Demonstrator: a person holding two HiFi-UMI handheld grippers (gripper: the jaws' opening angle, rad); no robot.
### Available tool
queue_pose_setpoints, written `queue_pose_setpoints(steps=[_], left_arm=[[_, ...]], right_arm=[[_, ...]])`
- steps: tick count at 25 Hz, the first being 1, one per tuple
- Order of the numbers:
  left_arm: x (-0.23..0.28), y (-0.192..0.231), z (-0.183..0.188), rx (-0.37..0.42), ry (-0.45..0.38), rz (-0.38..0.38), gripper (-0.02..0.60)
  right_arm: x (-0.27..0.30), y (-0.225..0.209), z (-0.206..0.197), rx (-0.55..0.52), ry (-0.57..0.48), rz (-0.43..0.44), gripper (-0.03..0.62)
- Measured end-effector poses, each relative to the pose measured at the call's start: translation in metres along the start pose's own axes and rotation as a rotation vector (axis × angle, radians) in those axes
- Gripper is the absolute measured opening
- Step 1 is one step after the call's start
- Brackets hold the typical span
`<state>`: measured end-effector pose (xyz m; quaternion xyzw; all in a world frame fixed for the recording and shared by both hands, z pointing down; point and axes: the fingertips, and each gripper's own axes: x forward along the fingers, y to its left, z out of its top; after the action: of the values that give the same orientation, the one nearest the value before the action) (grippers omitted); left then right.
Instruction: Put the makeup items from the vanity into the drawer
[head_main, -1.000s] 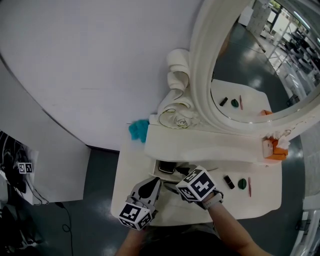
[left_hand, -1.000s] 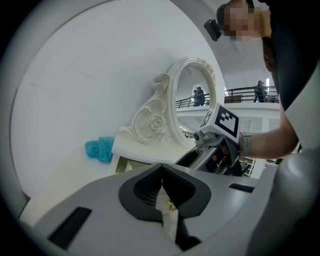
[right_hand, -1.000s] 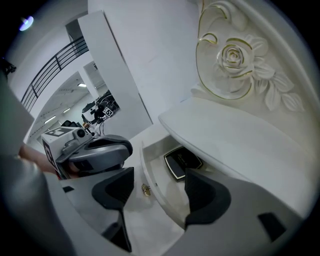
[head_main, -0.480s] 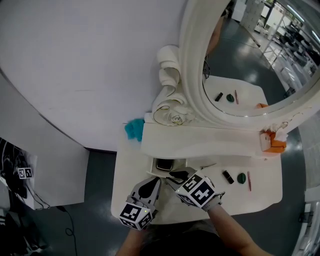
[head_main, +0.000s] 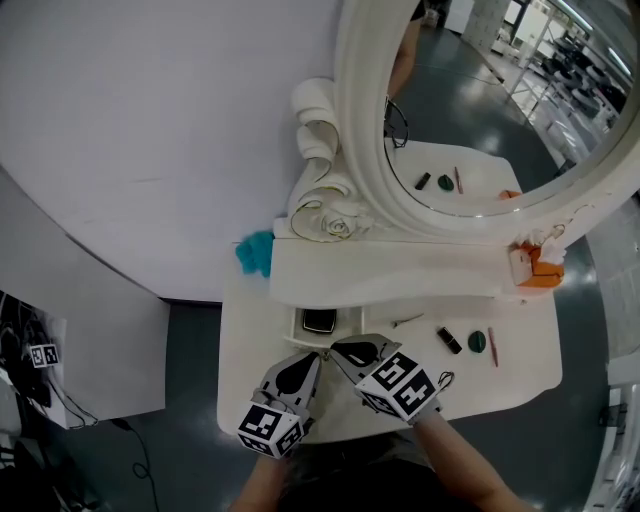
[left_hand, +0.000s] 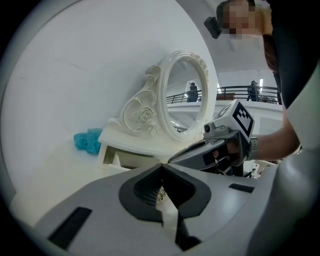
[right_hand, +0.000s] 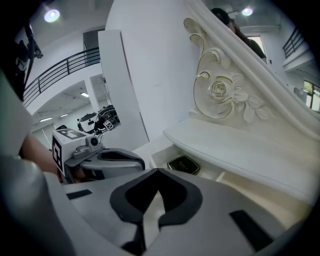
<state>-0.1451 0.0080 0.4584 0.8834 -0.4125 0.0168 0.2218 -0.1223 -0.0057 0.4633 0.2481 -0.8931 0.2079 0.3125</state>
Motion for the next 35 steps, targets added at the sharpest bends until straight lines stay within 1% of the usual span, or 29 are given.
queue_pose_setpoints(steps=[16, 21, 26, 29, 35], left_arm=[[0.009, -0.027, -0.007, 0.034, 0.034, -0.086, 0.013], [0.022, -0.045, -0.011, 0.047, 0.047, -0.145, 0.013], [0.040, -0.064, -0.018, 0.029, 0.055, -0.176, 0.013], [0.052, -0.076, -0.024, 0.029, 0.068, -0.183, 0.014], [0.079, -0.092, -0.037, 0.015, 0.092, -0.164, 0.014]], right_arm=[[-0.022, 0.002, -0.018, 0.036, -0.042, -0.040, 0.021], [-0.032, -0.003, -0.023, 0.046, -0.050, -0.037, 0.021], [-0.047, -0.019, -0.035, 0.064, -0.043, -0.035, 0.021], [-0.056, -0.030, -0.046, 0.071, -0.031, -0.034, 0.021], [-0.069, -0.054, -0.064, 0.074, -0.020, -0.030, 0.023]])
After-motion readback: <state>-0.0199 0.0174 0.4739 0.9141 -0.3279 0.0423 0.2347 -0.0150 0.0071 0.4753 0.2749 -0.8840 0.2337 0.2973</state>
